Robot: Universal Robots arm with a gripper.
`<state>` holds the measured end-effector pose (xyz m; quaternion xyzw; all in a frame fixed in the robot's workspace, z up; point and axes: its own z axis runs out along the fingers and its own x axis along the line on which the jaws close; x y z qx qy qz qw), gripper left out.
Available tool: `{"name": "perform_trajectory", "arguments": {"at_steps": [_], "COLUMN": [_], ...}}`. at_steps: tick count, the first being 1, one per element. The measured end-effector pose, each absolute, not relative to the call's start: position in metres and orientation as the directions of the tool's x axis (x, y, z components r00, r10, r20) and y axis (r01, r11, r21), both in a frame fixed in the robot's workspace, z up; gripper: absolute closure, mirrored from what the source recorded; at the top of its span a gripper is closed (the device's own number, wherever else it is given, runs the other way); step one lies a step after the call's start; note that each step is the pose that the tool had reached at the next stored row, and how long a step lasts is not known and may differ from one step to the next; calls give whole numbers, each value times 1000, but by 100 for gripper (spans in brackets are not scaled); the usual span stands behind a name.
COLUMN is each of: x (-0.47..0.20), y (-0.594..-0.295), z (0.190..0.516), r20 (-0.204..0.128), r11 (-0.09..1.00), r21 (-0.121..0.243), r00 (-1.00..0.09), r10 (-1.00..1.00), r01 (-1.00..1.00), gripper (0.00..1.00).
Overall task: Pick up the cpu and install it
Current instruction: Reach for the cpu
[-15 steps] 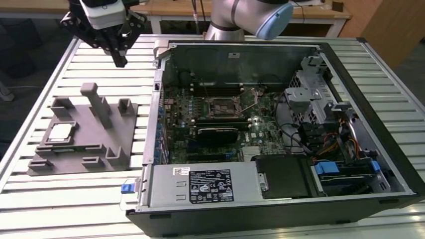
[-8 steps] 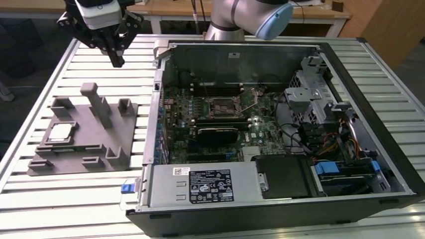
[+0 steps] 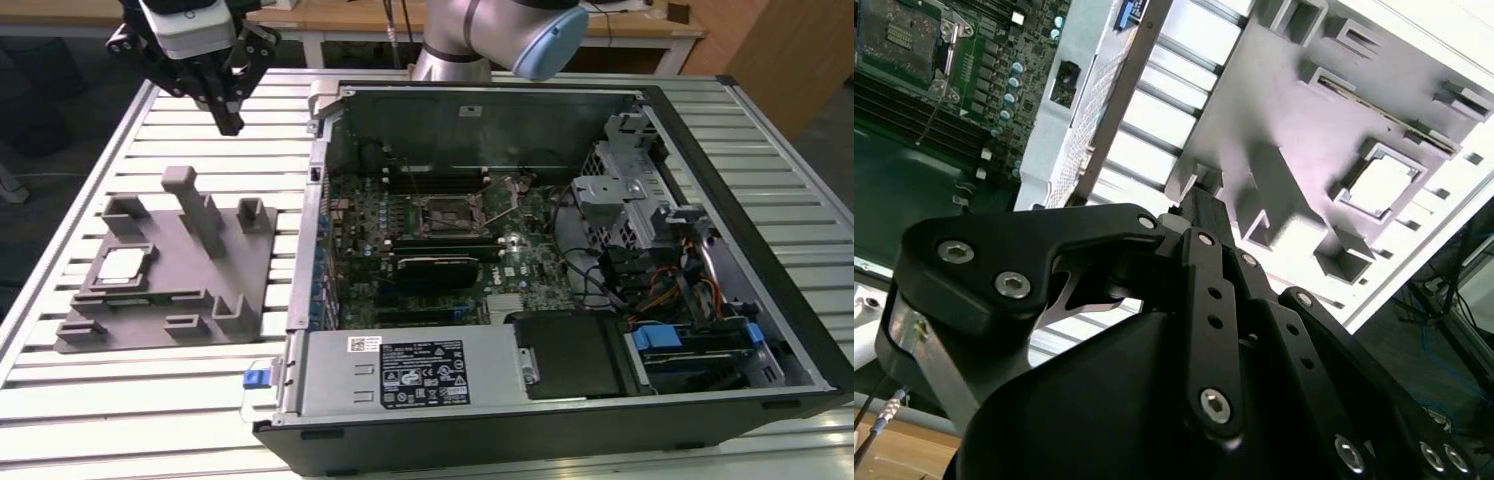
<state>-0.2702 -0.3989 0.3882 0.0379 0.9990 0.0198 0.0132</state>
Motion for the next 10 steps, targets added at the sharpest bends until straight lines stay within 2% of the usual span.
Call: {"name": "perform_trajectory", "arguments": {"at_steps": [10], "x": [-278], "y": [-399], "z": [388], "r20": [-25], "r11": [996], "r21": [40], "r00": [-997], "r10": [76], "r01": [75], "gripper": [89]}}
